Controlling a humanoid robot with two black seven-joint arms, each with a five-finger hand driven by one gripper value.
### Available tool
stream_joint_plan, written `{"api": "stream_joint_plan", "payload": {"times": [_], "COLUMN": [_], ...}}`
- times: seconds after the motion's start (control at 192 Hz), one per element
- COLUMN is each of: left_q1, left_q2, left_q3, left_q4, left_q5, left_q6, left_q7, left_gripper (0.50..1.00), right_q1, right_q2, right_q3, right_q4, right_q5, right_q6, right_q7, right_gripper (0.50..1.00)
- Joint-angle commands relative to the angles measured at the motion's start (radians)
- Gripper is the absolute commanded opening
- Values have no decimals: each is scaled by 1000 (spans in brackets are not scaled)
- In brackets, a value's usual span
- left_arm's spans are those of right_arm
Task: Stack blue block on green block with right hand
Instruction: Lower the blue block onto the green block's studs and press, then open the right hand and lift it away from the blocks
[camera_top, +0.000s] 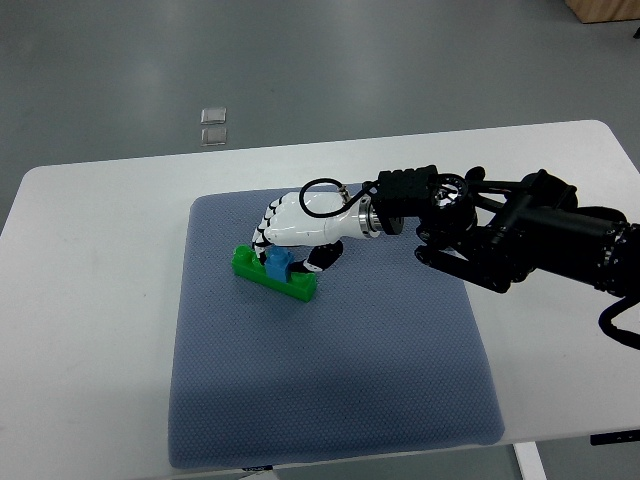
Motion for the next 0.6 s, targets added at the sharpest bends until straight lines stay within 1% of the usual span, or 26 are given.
{"api": "stream_joint_plan", "payload": {"times": [0.0, 0.083, 0.193, 0.25, 0.593], "left_q1": [0, 0, 0, 0, 0], "left_q2": [0, 0, 0, 0, 0], "left_q3": [0, 0, 0, 0, 0], "left_q4": [0, 0, 0, 0, 0], "left_q5": [1, 1, 0, 0, 0], "left_q6": [0, 0, 0, 0, 0], "left_q7": [0, 0, 0, 0, 0], "left_gripper": [1000, 1000, 1000, 1000, 1000], "right_q1": [3, 4, 8, 12, 44], "right_q2": [-2, -4, -8, -10, -22], "right_q3": [0, 0, 0, 0, 0], "right_q4": [2, 3, 5, 5, 12], "right_q5": [2, 2, 2, 4, 7], "right_q6": [-1, -1, -1, -1, 1], "right_q7": [1, 1, 5, 7, 10], "right_gripper": [860, 864, 889, 893, 895]}}
